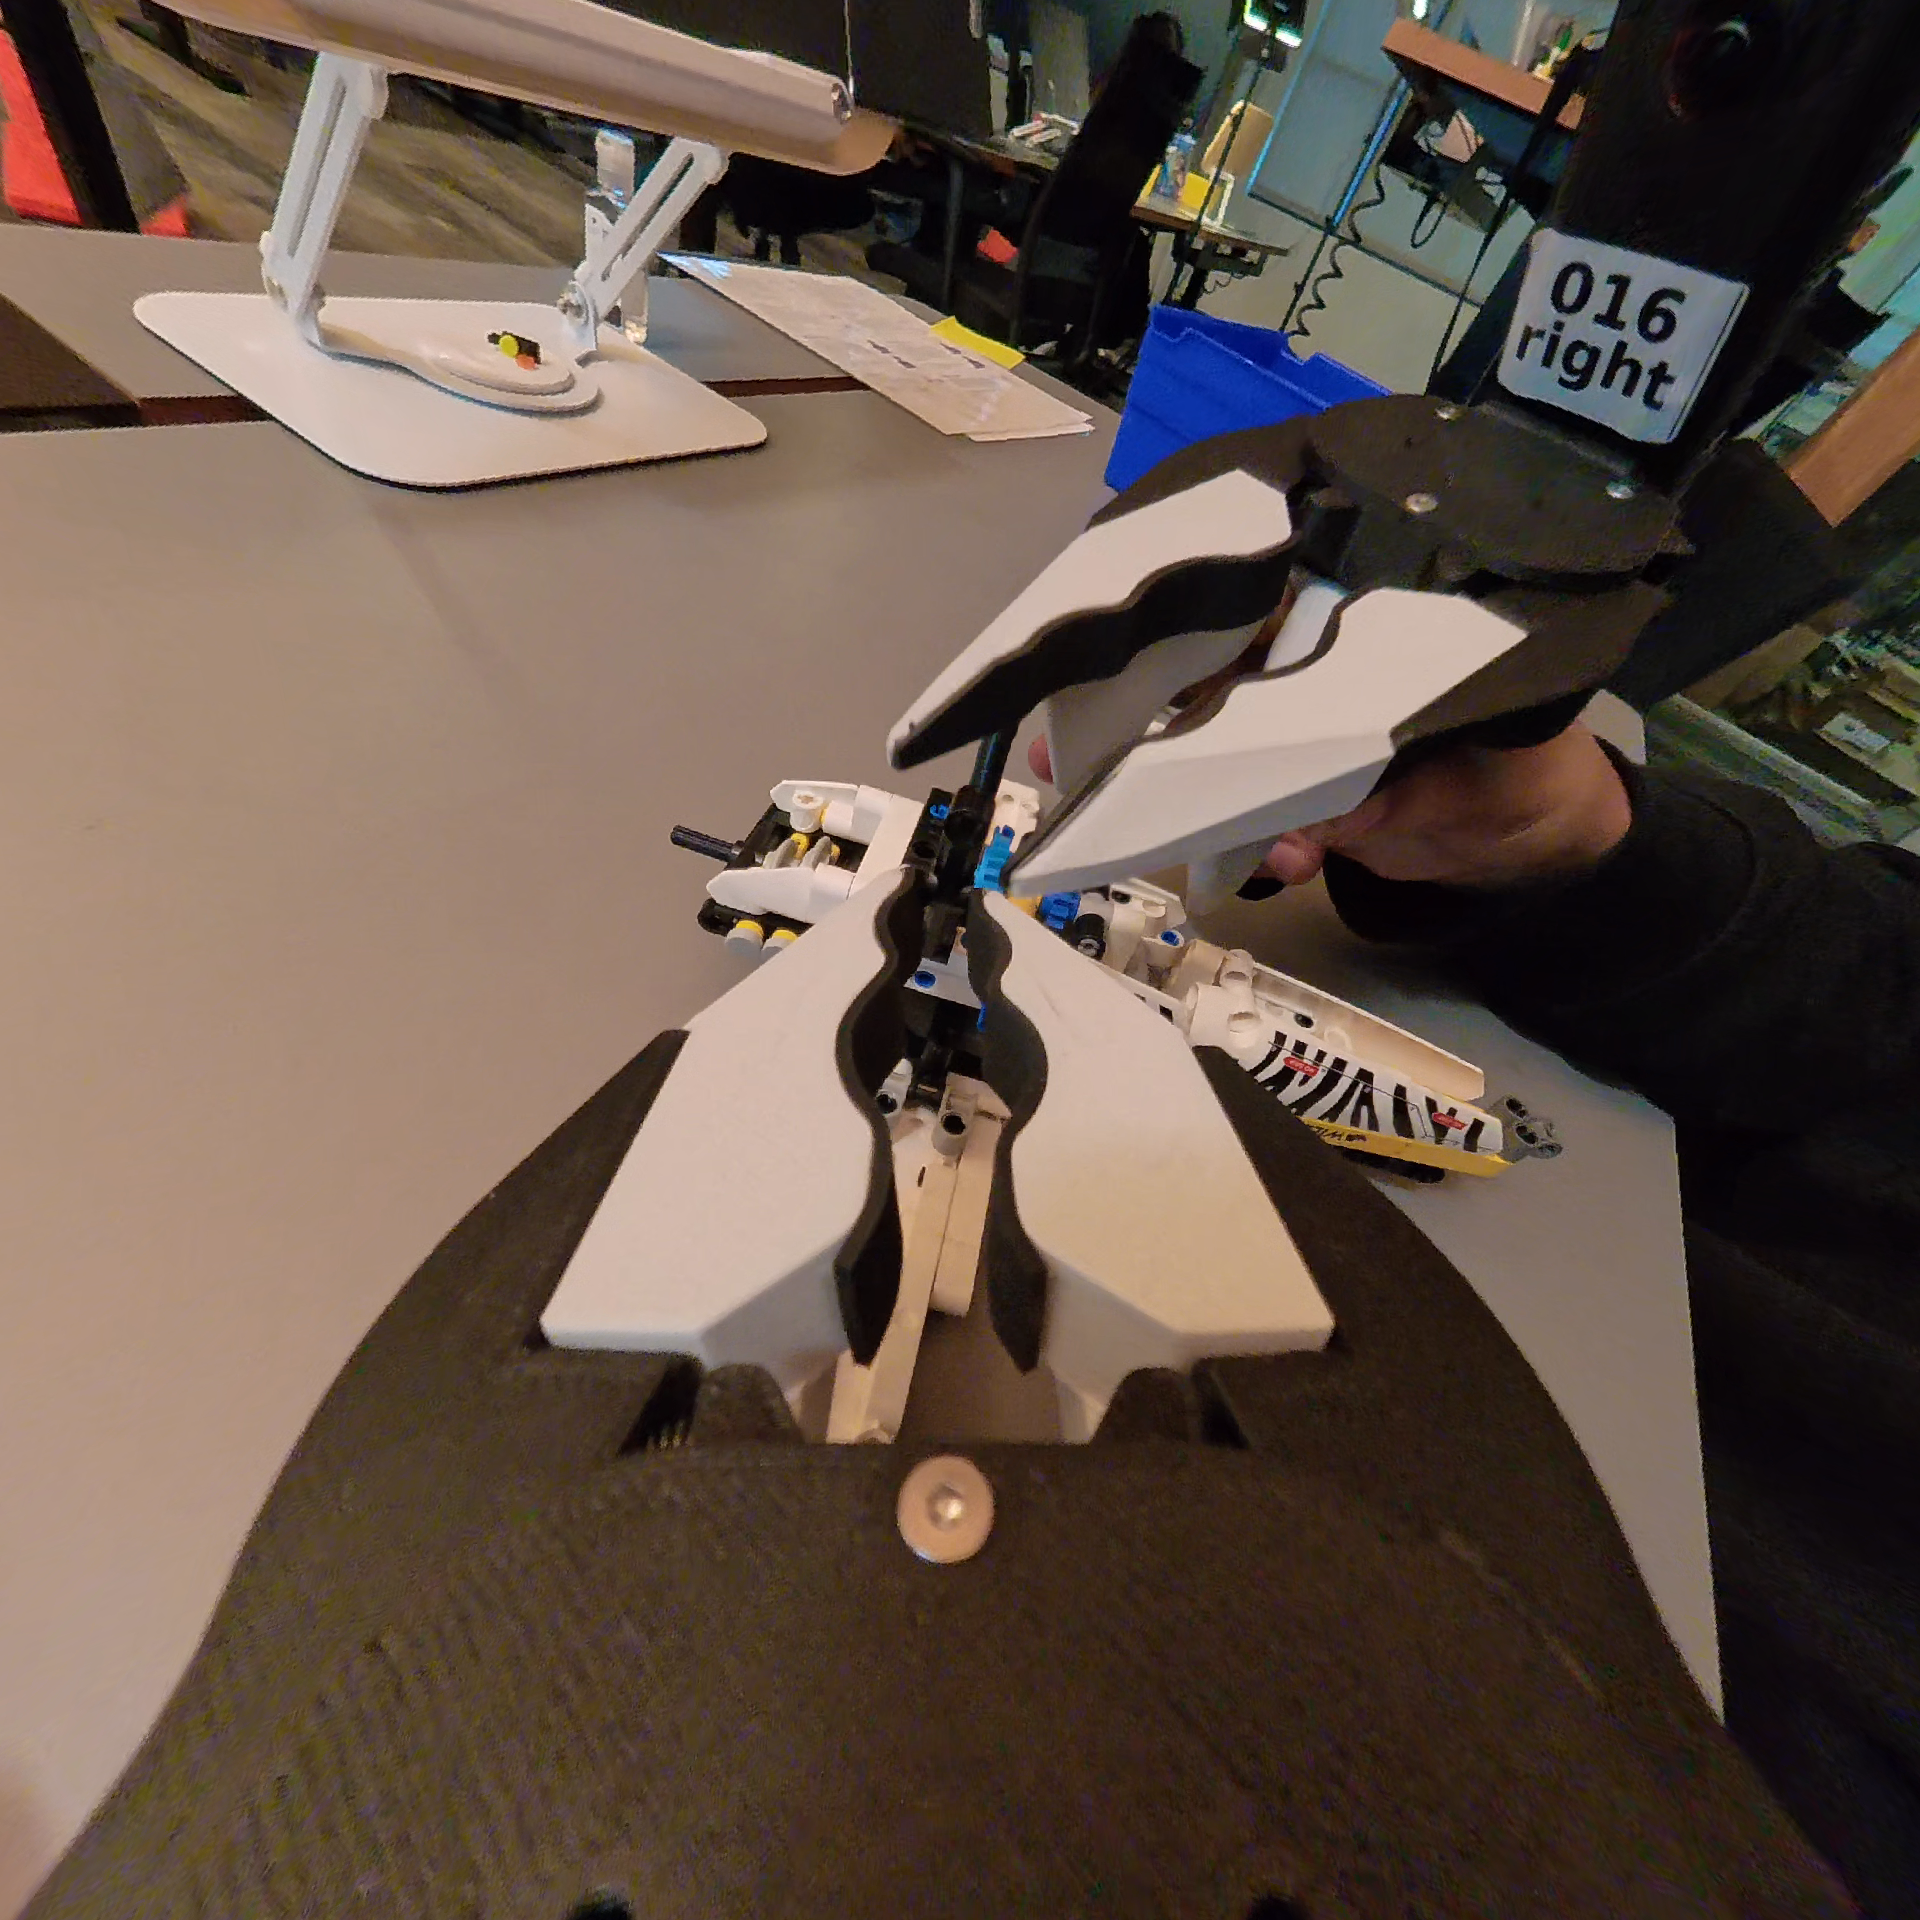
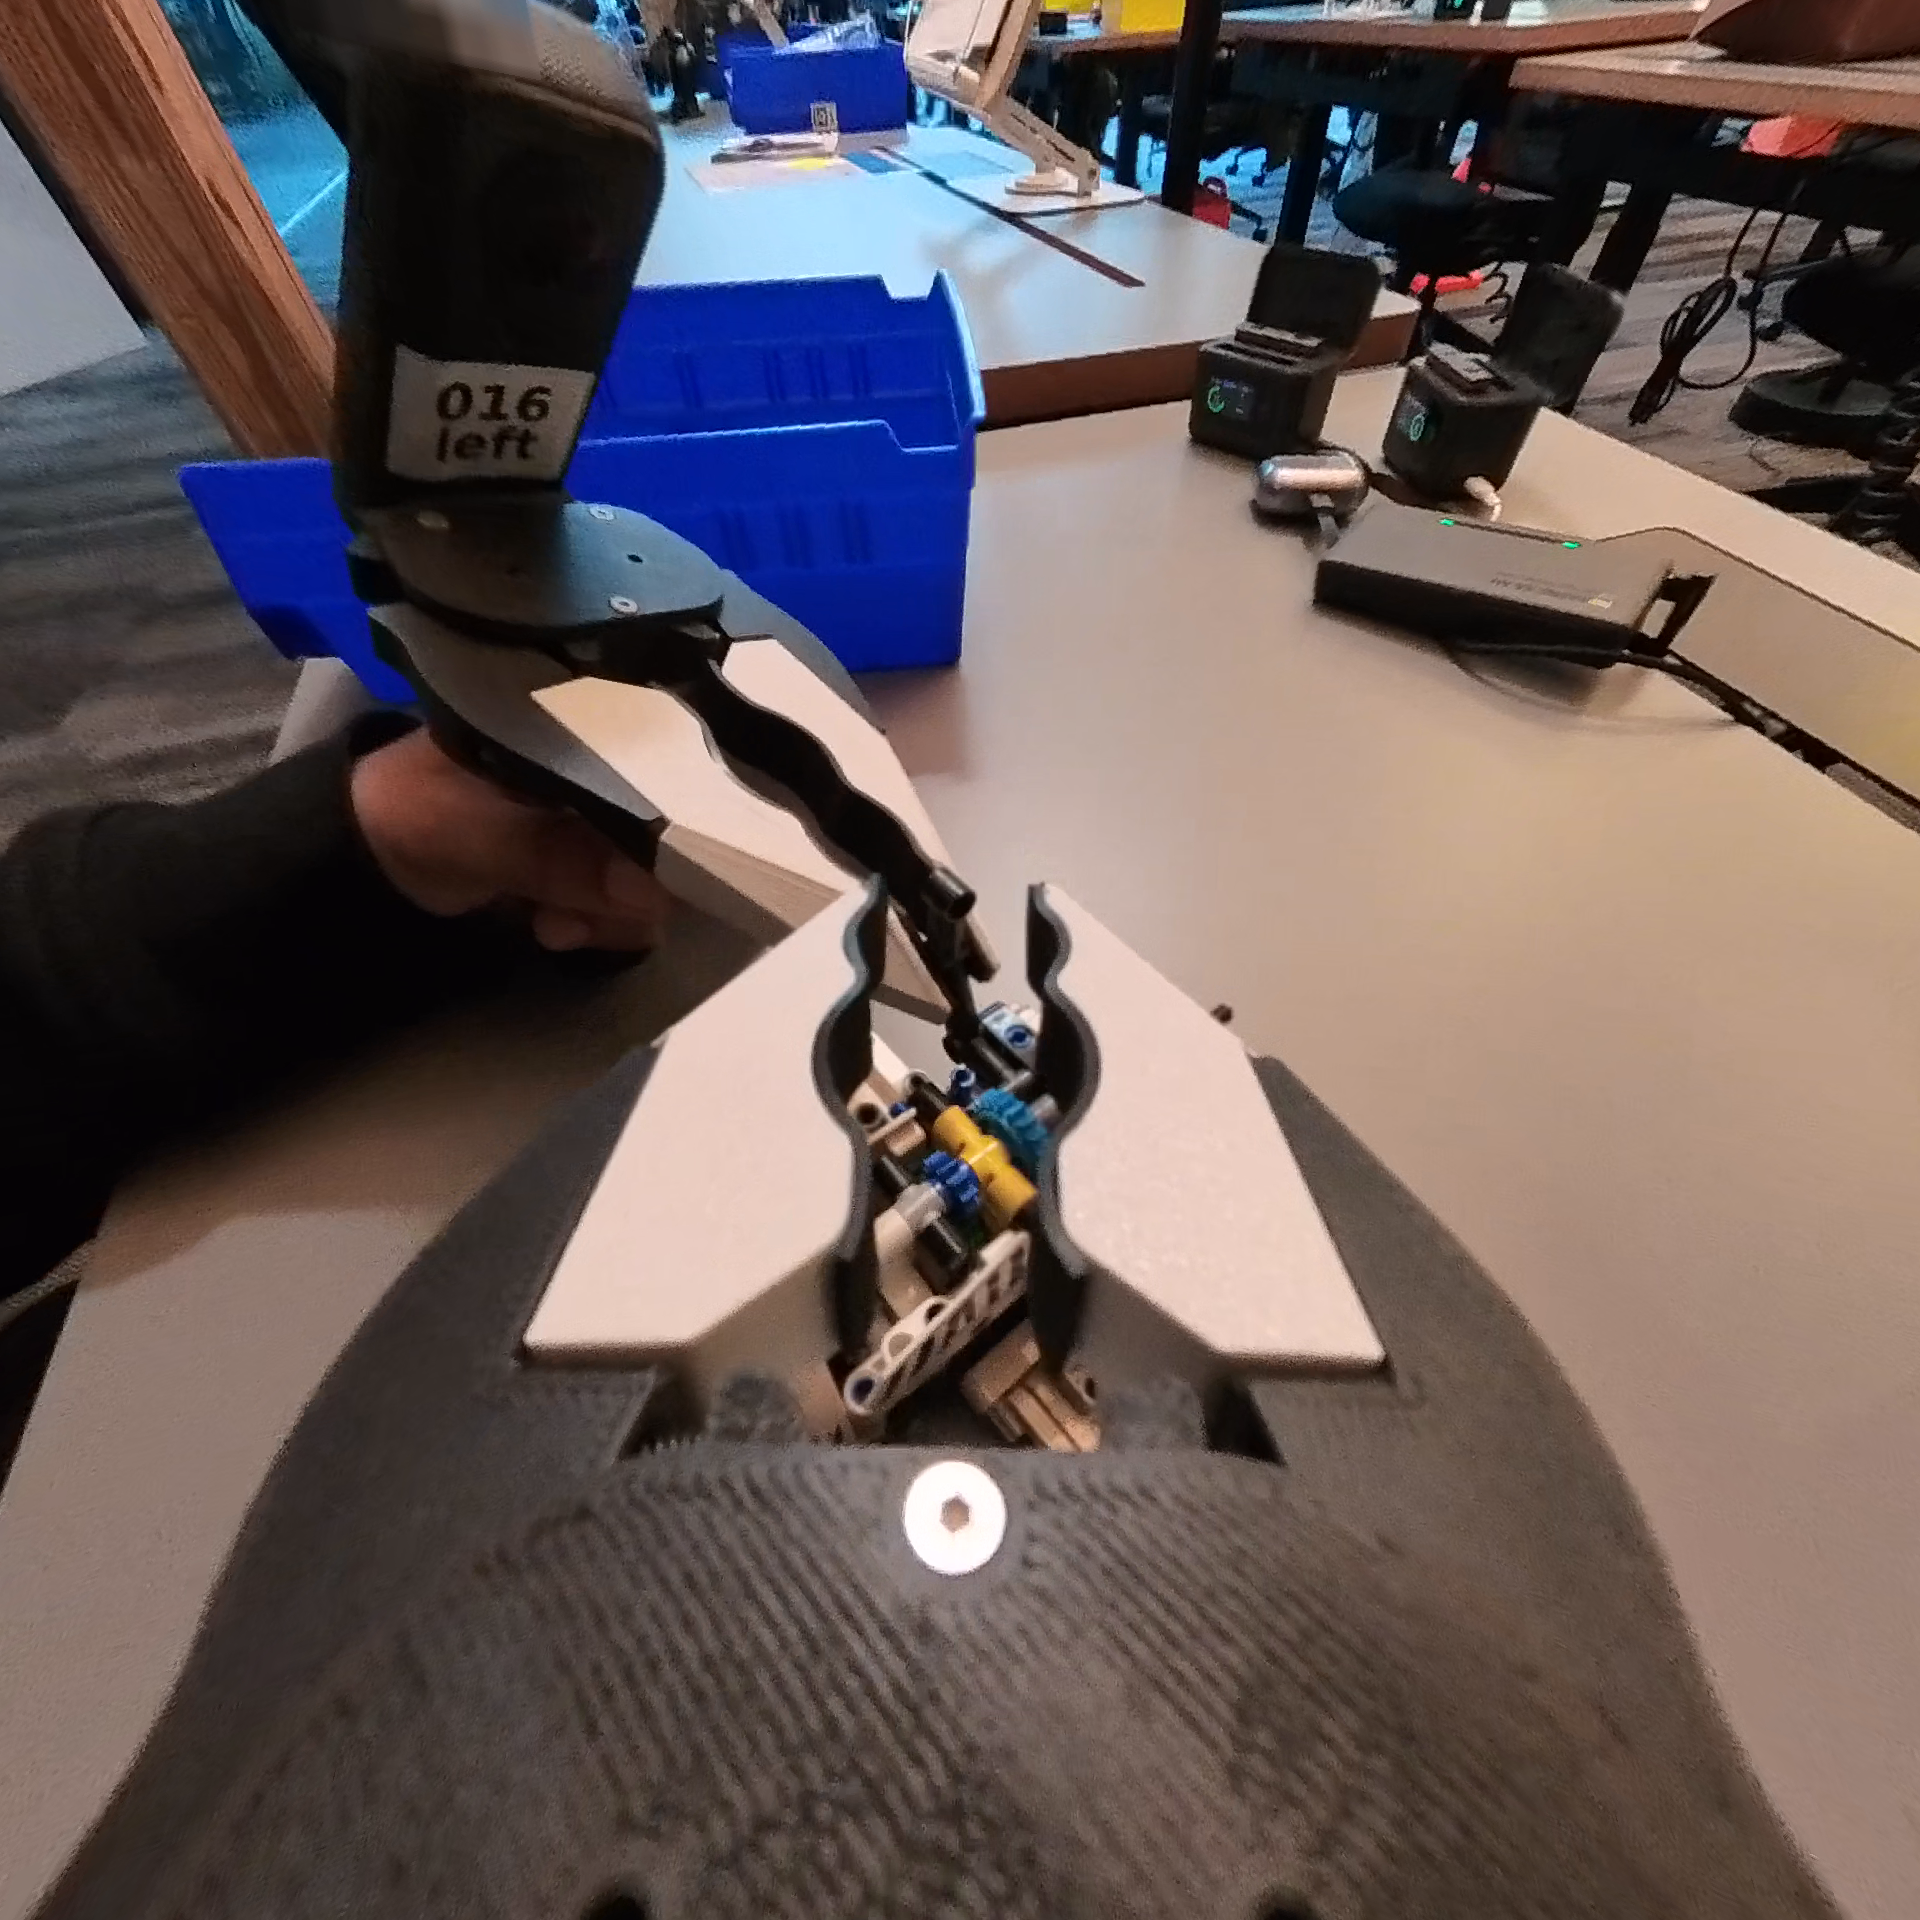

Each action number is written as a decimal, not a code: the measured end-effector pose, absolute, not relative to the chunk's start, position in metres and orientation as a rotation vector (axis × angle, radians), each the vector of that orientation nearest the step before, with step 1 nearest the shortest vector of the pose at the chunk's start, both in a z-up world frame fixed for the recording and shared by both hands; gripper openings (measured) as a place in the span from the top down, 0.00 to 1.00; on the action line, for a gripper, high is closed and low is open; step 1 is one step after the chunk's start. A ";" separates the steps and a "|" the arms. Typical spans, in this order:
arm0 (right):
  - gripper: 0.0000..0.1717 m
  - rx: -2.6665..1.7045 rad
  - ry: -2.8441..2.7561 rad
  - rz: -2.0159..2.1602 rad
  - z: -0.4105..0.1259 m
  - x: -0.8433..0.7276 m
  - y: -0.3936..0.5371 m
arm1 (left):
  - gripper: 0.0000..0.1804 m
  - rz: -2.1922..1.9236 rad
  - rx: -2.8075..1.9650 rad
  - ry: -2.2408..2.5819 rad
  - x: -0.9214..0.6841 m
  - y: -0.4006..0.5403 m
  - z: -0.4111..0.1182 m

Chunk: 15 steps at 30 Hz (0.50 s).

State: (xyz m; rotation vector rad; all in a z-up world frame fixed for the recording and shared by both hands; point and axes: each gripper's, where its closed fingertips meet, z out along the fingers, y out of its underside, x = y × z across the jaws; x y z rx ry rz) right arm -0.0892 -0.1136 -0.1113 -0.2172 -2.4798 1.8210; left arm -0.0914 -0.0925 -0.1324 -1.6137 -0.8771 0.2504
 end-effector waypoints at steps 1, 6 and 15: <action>0.88 -0.205 -2.479 1.819 -0.112 -0.088 -0.114 | 0.99 0.253 -1.617 -0.880 -0.092 -0.093 -0.133; 0.96 -0.232 -2.501 1.873 -0.111 -0.086 -0.115 | 0.99 0.251 -1.619 -0.860 -0.090 -0.091 -0.131; 0.97 -0.381 -2.481 1.919 -0.105 -0.091 -0.112 | 0.98 0.203 -1.610 -0.898 -0.092 -0.088 -0.132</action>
